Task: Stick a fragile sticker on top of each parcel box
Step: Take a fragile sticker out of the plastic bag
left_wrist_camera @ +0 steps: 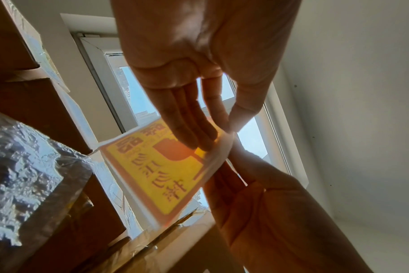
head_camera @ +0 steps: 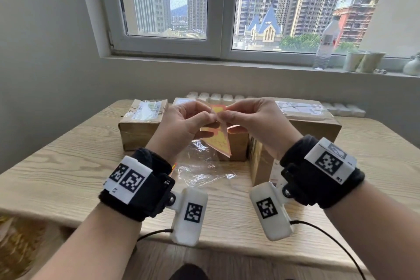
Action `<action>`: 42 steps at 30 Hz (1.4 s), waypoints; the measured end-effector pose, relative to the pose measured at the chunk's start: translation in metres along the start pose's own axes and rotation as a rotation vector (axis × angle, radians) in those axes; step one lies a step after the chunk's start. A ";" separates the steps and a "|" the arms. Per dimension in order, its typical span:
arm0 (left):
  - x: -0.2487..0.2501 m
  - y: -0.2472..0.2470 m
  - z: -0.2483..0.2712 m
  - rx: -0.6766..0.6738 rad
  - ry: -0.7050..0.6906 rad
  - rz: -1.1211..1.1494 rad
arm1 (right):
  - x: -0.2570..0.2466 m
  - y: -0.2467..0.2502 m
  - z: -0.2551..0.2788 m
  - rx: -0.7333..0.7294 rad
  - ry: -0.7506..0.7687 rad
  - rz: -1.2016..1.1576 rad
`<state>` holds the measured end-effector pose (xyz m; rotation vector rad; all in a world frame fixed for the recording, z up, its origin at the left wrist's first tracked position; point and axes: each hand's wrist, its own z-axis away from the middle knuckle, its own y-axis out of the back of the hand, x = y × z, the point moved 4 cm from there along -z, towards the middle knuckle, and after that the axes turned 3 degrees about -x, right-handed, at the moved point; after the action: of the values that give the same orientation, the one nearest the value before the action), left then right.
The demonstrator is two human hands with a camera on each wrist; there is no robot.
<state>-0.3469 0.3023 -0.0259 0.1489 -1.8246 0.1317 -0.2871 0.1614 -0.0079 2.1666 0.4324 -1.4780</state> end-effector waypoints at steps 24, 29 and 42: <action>-0.040 0.044 -0.015 0.311 0.149 0.130 | 0.006 0.007 -0.002 0.091 -0.096 0.049; -0.061 0.093 -0.013 0.445 0.221 0.106 | 0.009 0.006 -0.007 0.114 -0.105 0.094; -0.136 0.267 0.018 0.810 0.571 -0.087 | 0.028 -0.037 -0.037 0.071 -0.131 0.130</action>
<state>-0.3751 0.5664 -0.1648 0.6835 -1.1075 0.7691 -0.2666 0.2129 -0.0305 2.0927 0.1924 -1.5719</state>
